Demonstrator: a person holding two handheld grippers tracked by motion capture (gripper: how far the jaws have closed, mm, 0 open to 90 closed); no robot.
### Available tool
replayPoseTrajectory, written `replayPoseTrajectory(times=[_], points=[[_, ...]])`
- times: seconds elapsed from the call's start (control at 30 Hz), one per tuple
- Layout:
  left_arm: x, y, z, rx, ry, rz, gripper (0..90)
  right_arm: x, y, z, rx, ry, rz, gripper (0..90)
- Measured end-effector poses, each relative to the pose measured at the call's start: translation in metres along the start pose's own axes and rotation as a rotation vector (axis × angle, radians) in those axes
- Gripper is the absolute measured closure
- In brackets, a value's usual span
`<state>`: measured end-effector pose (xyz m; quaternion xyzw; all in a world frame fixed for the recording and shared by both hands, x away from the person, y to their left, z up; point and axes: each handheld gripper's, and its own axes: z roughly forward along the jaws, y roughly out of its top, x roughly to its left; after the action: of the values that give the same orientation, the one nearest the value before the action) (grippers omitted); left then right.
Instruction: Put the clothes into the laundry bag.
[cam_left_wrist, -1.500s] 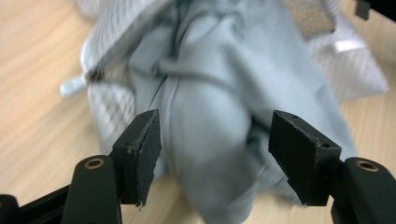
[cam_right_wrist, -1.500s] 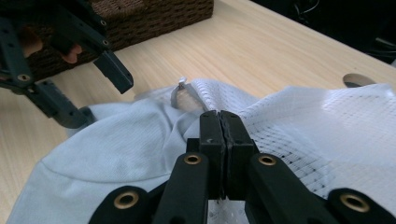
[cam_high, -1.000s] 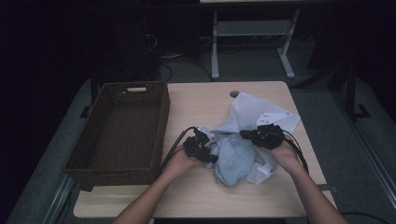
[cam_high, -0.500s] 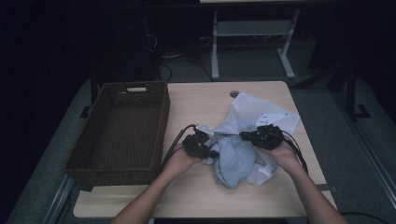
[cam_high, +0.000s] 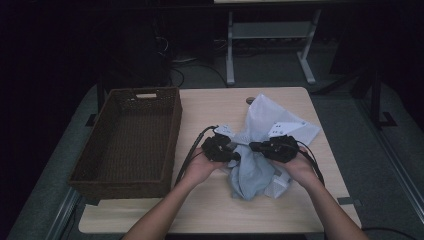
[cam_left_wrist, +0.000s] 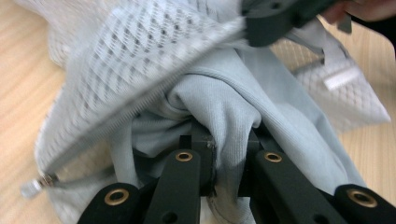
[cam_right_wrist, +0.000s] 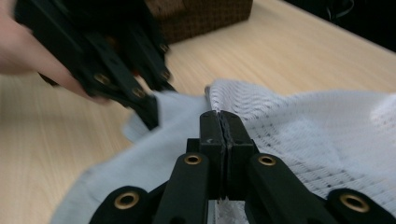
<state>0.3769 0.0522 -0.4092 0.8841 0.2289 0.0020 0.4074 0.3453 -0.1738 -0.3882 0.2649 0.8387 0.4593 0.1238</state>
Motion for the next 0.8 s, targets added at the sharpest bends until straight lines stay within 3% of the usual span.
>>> replayPoseTrajectory(times=[0.13, 0.27, 0.53, 0.63, 0.8], points=[[0.003, 0.008, 0.002, -0.036, 0.026, -0.001, 83.5, 0.004, 0.009, -0.007, -0.044, 0.001, 0.0, 88.1], [0.008, 0.015, 0.008, -0.082, 0.033, -0.033, 83.4, 0.007, 0.014, -0.01, -0.068, 0.007, -0.002, 88.1], [0.016, 0.01, 0.023, -0.085, 0.006, -0.055, 80.2, 0.007, 0.016, -0.011, -0.079, 0.006, 0.002, 88.1], [0.019, 0.009, 0.018, -0.076, -0.004, -0.066, 74.7, 0.005, 0.012, -0.011, -0.073, -0.001, 0.005, 88.1], [0.017, 0.009, 0.003, -0.051, -0.009, -0.068, 58.1, -0.001, 0.009, -0.012, -0.071, -0.018, 0.024, 88.0]])
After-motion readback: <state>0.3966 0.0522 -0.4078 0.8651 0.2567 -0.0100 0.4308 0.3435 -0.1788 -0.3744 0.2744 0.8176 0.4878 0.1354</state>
